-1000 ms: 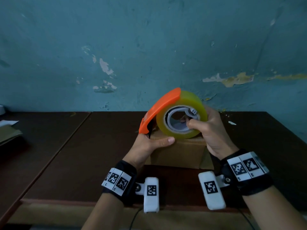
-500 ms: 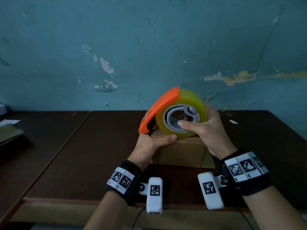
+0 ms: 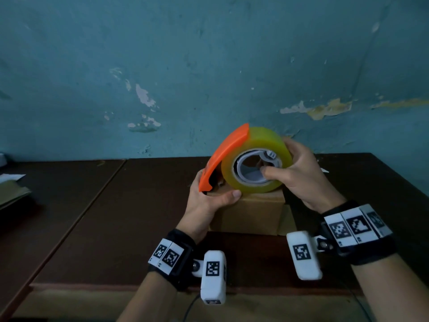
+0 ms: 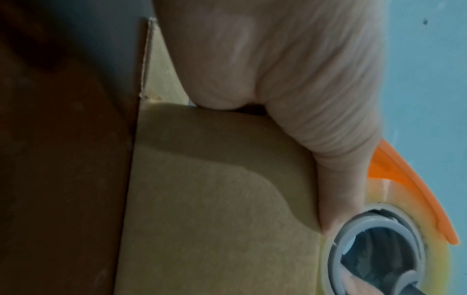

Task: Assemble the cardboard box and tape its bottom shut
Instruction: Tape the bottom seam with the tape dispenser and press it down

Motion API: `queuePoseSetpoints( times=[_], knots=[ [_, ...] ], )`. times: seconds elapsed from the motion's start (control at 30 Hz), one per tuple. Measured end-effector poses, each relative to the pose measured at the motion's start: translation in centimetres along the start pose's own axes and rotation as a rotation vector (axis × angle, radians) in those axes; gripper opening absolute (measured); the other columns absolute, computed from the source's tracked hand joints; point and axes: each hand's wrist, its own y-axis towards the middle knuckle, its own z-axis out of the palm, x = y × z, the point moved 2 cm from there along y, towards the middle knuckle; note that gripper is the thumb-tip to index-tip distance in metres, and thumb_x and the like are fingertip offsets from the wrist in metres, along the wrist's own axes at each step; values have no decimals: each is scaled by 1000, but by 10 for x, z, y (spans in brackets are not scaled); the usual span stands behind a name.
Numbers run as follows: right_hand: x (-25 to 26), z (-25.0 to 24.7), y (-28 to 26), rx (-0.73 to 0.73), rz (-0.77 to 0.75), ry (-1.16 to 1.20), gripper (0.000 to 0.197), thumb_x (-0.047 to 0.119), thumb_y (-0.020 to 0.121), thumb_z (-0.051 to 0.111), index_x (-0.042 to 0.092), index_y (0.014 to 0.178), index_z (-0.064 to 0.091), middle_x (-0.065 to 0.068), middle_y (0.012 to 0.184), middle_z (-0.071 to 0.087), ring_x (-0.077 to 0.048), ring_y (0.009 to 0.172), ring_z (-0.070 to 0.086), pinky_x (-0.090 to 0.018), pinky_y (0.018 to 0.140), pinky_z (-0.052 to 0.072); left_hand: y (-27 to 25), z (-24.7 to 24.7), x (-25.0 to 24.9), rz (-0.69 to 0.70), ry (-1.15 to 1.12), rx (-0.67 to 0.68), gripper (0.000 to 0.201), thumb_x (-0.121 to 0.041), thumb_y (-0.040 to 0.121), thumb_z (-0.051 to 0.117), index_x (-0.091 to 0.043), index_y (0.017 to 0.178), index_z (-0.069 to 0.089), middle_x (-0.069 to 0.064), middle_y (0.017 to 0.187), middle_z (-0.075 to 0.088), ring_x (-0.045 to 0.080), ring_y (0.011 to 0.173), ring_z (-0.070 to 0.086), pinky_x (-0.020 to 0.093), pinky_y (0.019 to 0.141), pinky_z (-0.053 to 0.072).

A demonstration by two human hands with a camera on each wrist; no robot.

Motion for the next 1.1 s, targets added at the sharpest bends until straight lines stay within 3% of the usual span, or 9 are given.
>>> queuePoseSetpoints(
  times=[0.13, 0.37, 0.57, 0.8, 0.97, 1.1],
  knots=[
    [6, -5, -1, 37, 29, -12, 49, -14, 75, 76, 20, 109, 66, -5, 103, 75, -20, 96, 74, -35, 84, 60, -1, 0, -1, -8, -8, -2, 77, -3, 70, 89, -6, 138, 53, 17, 134, 65, 32, 127, 61, 56, 109, 47],
    [9, -22, -2, 6, 48, -60, 52, -17, 71, 76, 18, 109, 68, -5, 102, 75, -23, 97, 73, -43, 87, 61, -6, 1, -5, -20, -5, -54, 88, -25, 52, 95, -13, 131, 57, 15, 132, 65, 30, 123, 63, 46, 103, 53],
    [10, -40, -5, -58, 64, -51, 53, -21, 68, 73, 19, 102, 69, -14, 100, 73, -27, 97, 72, -47, 90, 58, -10, 5, -12, 7, -34, -46, 88, -23, 50, 91, -9, 130, 56, 2, 117, 68, 12, 105, 69, 24, 82, 56],
    [7, -37, -6, -88, 44, -46, 48, -22, 69, 70, 10, 103, 67, -20, 102, 70, -33, 98, 70, -56, 91, 57, -11, 7, -14, 14, -52, -36, 87, -22, 52, 91, -9, 130, 55, 5, 120, 67, 14, 104, 69, 25, 82, 56],
    [7, -31, -7, -108, 27, -60, 49, -23, 72, 65, 19, 98, 67, -14, 96, 70, -34, 95, 69, -56, 89, 57, -12, 7, -17, 37, -16, -10, 85, -24, 56, 90, -19, 133, 54, 0, 126, 66, 16, 114, 67, 32, 89, 57],
    [8, -32, -6, -103, 31, -79, 49, -23, 73, 63, 17, 101, 67, -18, 98, 69, -37, 96, 68, -62, 91, 55, -12, 9, -21, 64, 37, 22, 79, -25, 59, 89, -19, 131, 56, -2, 124, 67, 11, 111, 67, 26, 86, 56]
  ],
)
